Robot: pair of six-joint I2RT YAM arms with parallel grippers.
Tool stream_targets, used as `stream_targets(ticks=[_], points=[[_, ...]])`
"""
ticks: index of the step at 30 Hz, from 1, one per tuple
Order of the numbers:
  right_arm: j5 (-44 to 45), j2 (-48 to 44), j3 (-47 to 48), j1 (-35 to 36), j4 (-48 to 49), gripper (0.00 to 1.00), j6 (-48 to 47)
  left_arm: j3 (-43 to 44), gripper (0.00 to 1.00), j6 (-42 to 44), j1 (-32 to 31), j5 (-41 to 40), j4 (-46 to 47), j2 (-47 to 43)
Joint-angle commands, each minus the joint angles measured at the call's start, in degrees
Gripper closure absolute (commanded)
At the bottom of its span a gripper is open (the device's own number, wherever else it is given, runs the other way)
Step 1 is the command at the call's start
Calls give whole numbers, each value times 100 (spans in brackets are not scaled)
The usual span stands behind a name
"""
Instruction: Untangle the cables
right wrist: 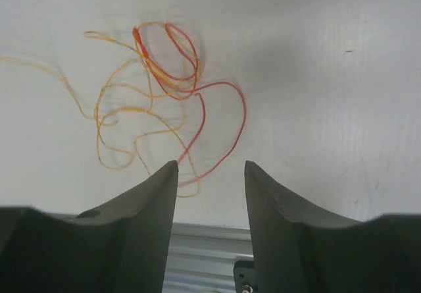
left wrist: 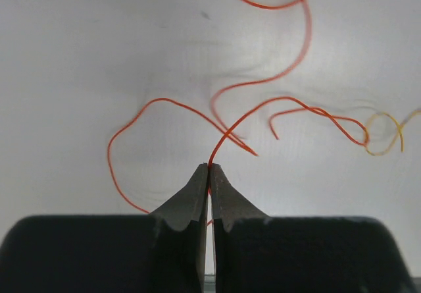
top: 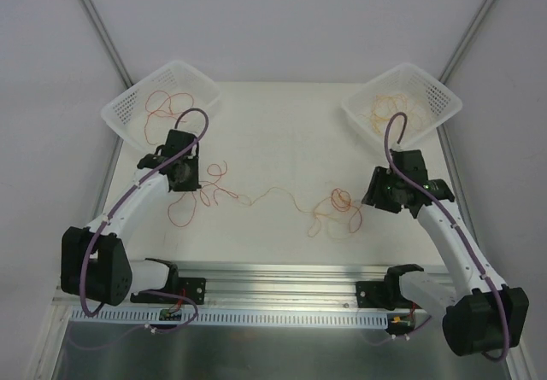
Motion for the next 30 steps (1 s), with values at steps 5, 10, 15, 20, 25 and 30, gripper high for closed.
stream_targets(ticks=[5,10,15,20,25,30], points=[[265,286,761,1737,268,42,-516,97,100,-437,-1078,1143,-74,-163],[162,698,929,2860,1207,41,-824,27,100,-596,-1386,1144,-39,-127],[-243,1708,1245,3662,1903,42,-1167,0,100,-613,-1431,1161,-30,-154],[-640,2877,1570,4190,2721,44,-1405,9,100,-605,-1431,1135,-47,-163],[-947,3651,1834,4252,3090,49,-1484,-61,100,-596,-1431,1083,-47,-206],[-1132,4161,2256,4349,3126,53,-1458,-184,100,-605,-1431,915,-39,-128]])
